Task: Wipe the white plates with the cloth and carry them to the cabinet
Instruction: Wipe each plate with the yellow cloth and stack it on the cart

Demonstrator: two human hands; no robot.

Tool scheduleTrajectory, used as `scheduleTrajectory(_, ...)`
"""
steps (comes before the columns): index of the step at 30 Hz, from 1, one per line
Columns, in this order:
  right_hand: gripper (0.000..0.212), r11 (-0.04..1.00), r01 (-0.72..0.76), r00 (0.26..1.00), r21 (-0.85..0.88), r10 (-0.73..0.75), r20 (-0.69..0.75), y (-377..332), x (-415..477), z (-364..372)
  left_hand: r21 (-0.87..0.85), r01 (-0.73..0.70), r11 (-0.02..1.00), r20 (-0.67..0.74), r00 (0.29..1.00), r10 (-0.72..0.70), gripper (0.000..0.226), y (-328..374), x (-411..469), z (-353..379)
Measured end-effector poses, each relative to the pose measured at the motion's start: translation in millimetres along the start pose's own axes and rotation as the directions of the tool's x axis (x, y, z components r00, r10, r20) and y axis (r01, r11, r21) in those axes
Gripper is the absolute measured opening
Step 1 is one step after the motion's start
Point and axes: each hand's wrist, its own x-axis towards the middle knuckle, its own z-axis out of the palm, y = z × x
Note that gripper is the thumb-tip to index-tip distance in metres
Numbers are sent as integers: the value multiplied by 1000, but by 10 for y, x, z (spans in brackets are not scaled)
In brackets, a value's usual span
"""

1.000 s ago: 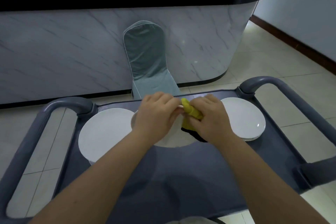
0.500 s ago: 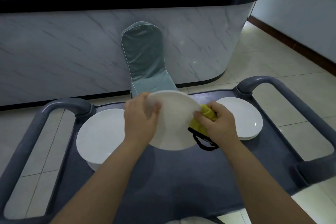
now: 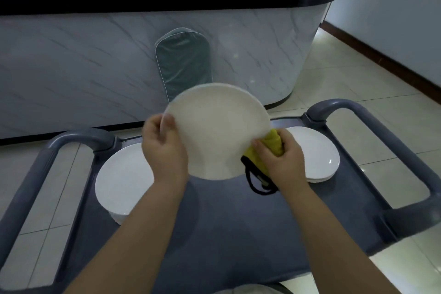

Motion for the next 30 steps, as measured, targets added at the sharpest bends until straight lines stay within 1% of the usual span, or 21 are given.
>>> scheduleTrajectory(2, 25, 997, -2, 1000, -74, 0, -25, 162, -80, 43, 102, 128, 987, 77, 988, -136, 14, -271, -129, -82)
scheduleTrajectory(3, 27, 988, 43, 998, -145, -49, -41, 215, -91, 38, 180, 187, 966, 150, 965, -215, 14, -402, -168, -129)
scheduleTrajectory(5, 26, 920, 224, 967, -322, -251, -45, 279, -78, -12, 257, 393, 883, 248, 856, -453, 13, -589, -189, -240)
scheduleTrajectory(6, 25, 843, 344, 924, -413, -382, -12, 306, -65, -41, 233, 551, 802, 255, 761, -597, 15, -624, -190, -299)
scheduleTrajectory(7, 23, 744, 451, 866, -493, -498, 41, 334, -53, -65, 160, 721, 674, 275, 623, -732, 21, -624, -199, -344)
scheduleTrajectory(8, 20, 641, 533, 806, -553, -582, 102, 354, -50, -80, 52, 861, 505, 338, 461, -821, 33, -591, -222, -372)
scheduleTrajectory(9, 18, 546, 594, 751, -591, -640, 163, 366, -57, -80, -48, 942, 332, 430, 319, -844, 46, -556, -247, -382)
scheduleTrajectory(10, 17, 461, 645, 697, -609, -682, 222, 372, -67, -71, -126, 970, 210, 507, 244, -827, 53, -504, -267, -372)
scheduleTrajectory(11, 17, 384, 690, 641, -613, -717, 272, 372, -77, -54, -190, 970, 154, 537, 234, -810, 54, -456, -271, -352)
scheduleTrajectory(13, 19, 264, 755, 537, -600, -774, 336, 373, -92, -11, -277, 947, 160, 474, 280, -835, 35, -376, -246, -287)
scheduleTrajectory(14, 21, 231, 779, 504, -583, -785, 361, 374, -90, -7, -292, 940, 176, 429, 293, -854, 22, -352, -230, -264)
scheduleTrajectory(16, 19, 216, 816, 483, -536, -764, 428, 419, -63, -80, -291, 938, 190, 408, 301, -862, 15, -353, -224, -267)
scheduleTrajectory(17, 20, 243, 824, 501, -511, -734, 458, 465, -48, -152, -292, 935, 200, 426, 314, -848, 16, -360, -230, -292)
scheduleTrajectory(18, 22, 313, 810, 552, -496, -691, 467, 516, -38, -240, -284, 931, 229, 449, 341, -826, 16, -375, -241, -326)
scheduleTrajectory(19, 26, 430, 756, 643, -493, -630, 436, 563, -36, -331, -271, 924, 271, 473, 373, -799, 17, -397, -250, -365)
scheduleTrajectory(21, 34, 688, 529, 848, -497, -450, 280, 563, -2, -460, -269, 901, 341, 516, 434, -738, 21, -427, -254, -433)
scheduleTrajectory(22, 35, 775, 409, 912, -482, -368, 183, 499, 49, -464, -273, 893, 358, 534, 450, -716, 23, -430, -263, -453)
scheduleTrajectory(23, 34, 832, 322, 945, -451, -314, 95, 409, 121, -411, -273, 889, 368, 548, 458, -700, 24, -431, -286, -458)
scheduleTrajectory(25, 33, 872, 310, 946, -378, -322, 34, 189, 271, -146, -256, 884, 391, 583, 464, -667, 29, -412, -381, -433)
scheduleTrajectory(27, 37, 837, 409, 912, -364, -387, 134, -24, 264, 267, -248, 879, 408, 618, 468, -632, 37, -403, -487, -379)
scheduleTrajectory(30, 37, 704, 554, 833, -445, -463, 303, -62, -72, 704, -269, 865, 424, 648, 488, -584, 42, -386, -534, -353)
